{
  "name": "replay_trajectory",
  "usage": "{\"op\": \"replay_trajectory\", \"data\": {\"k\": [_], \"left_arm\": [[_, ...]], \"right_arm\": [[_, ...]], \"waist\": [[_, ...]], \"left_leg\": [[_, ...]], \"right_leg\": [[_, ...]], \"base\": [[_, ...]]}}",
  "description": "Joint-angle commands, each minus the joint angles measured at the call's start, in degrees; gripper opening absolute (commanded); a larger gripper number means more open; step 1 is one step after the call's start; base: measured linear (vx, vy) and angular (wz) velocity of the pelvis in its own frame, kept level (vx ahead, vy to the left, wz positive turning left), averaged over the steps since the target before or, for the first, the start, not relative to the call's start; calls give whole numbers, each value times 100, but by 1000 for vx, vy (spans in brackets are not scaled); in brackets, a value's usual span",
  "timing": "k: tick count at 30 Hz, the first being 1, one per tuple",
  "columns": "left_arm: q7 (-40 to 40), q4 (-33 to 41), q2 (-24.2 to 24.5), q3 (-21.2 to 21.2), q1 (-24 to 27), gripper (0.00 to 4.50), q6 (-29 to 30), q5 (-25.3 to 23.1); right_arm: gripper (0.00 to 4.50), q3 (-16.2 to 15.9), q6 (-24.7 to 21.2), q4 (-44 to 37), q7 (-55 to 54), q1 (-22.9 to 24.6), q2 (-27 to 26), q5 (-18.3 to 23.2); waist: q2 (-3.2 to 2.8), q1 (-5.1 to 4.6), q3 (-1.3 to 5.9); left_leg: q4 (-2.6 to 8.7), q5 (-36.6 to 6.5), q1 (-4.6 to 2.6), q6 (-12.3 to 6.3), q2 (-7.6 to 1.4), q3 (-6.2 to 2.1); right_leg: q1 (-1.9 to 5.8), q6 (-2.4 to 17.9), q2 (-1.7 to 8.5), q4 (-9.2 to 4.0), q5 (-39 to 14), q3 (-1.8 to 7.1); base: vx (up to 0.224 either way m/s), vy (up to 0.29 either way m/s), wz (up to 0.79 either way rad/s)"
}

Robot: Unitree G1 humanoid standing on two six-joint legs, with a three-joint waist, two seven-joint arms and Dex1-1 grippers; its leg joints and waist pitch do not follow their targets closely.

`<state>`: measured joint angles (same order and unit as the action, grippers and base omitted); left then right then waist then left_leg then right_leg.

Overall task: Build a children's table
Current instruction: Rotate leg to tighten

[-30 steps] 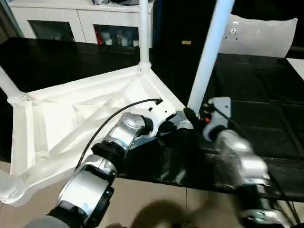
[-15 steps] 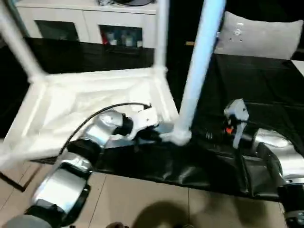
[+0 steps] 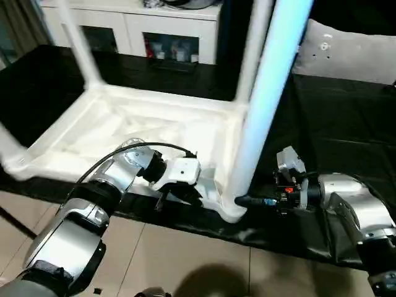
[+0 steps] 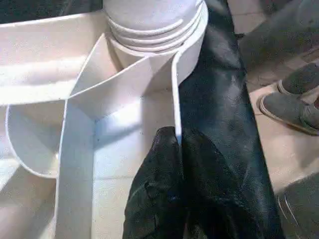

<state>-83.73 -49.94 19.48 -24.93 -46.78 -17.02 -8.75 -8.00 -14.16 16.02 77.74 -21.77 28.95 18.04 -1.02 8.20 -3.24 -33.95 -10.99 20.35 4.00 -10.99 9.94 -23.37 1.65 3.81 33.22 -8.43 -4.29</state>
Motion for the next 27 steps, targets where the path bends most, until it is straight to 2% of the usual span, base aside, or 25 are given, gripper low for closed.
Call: {"op": "replay_trajectory", "data": {"k": [1,3,4,9,13,15,17,19,20,22,23,25,27], "left_arm": [[-188,106,-42,-198,-30,0,-163,-112],[-190,97,-44,-200,-34,0,-176,-114],[-177,90,-42,-201,-34,0,-193,-123],[-125,115,-17,-151,1,0,-84,-112],[232,62,-95,-7,7,0,360,-87],[743,27,-289,189,-21,0,854,-14],[1215,29,-458,304,-43,0,1211,-16],[1543,22,-603,382,-60,0,1447,-8],[1768,16,-706,437,-72,0,1610,1],[2013,3,-843,502,-89,0,1818,26],[2309,-28,-1006,585,-124,0,2006,61],[2779,-102,-1255,702,-207,0,2245,85],[3196,-179,-1429,811,-292,0,2364,91]], "right_arm": [[239,-15,90,1,-26,-100,-4,4],[228,-31,86,6,-27,-101,-14,-7],[208,-47,74,-4,-30,-93,-28,-14],[190,-25,-205,-179,9,12,-44,172],[188,124,-601,-451,-282,165,-170,392],[188,139,-782,-658,-863,302,-366,284],[188,179,-800,-626,-1627,291,-653,-15],[188,308,-874,-526,-2292,203,-956,-156],[188,402,-930,-457,-2753,140,-1168,-248],[188,510,-1036,-421,-3225,71,-1406,-304],[188,572,-1060,-365,-3751,4,-1627,-480],[188,664,-1122,-299,-4510,-97,-1952,-699],[188,768,-1128,-246,-5070,-173,-2210,-769]], "waist": [[45,-26,434],[49,-25,438],[39,-26,437],[41,-26,437],[42,-15,425],[39,-25,396],[45,-64,373],[50,-127,355],[64,-199,357],[60,-250,364],[62,-350,358],[58,-405,375],[71,-455,387]], "left_leg": [[369,-911,-37,-397,-241,-32],[368,-866,-28,-392,-236,-33],[366,-865,-27,-393,-232,-31],[369,-863,-25,-388,-229,-36],[375,-902,-38,-360,-229,-33],[387,-981,-38,-295,-217,-36],[401,-1266,-91,-187,-181,-46],[414,-1302,-82,-87,-165,-57],[430,-1337,-61,-40,-142,-83],[430,-1342,-52,-59,-130,-96],[425,-1338,-35,-83,-118,-90],[407,-1301,-45,-110,-97,-88],[405,-1199,-22,-204,-88,-87]], "right_leg": [[340,1113,462,-336,-1600,248],[346,1102,461,-328,-1557,248],[344,1094,458,-335,-1563,248],[354,1074,449,-338,-1592,242],[341,1040,457,-356,-1726,245],[334,968,449,-393,-1975,234],[312,742,466,-487,-2763,210],[281,599,454,-521,-3030,205],[313,473,454,-542,-3219,174],[313,395,458,-573,-3283,161],[304,418,437,-574,-3215,162],[290,431,441,-583,-3180,154],[314,501,437,-569,-2961,165]], "base": [[0,0,0],[0,0,0],[0,0,0],[0,0,0],[0,0,0],[0,0,0],[0,0,0],[0,0,0],[0,0,0],[0,0,0],[0,0,0],[0,0,0],[0,0,0]]}}
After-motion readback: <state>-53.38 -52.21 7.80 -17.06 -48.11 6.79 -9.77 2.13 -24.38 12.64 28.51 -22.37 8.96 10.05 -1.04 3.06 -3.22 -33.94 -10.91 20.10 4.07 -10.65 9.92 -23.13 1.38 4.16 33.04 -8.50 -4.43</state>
